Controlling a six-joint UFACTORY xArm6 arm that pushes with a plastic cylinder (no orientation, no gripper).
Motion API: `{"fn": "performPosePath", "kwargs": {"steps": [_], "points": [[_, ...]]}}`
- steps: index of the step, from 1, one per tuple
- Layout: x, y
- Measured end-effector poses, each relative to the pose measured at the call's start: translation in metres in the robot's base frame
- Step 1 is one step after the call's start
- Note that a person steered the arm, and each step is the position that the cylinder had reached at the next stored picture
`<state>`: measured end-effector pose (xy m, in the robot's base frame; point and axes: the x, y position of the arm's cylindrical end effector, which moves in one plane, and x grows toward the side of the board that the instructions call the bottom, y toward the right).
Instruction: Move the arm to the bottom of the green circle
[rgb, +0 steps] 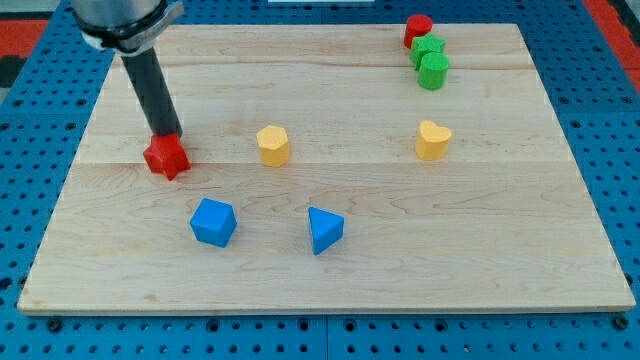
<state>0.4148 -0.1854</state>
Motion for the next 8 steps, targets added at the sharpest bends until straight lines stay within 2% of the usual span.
{"fn": "performPosePath", "kwargs": {"steps": [2,3,4,5,6,8], "points": [[0.063,-0.009],[0.073,-0.013],[0.064,-0.020],[0.008,0.015],[-0.048,0.090],[-0.064,0.232]]}}
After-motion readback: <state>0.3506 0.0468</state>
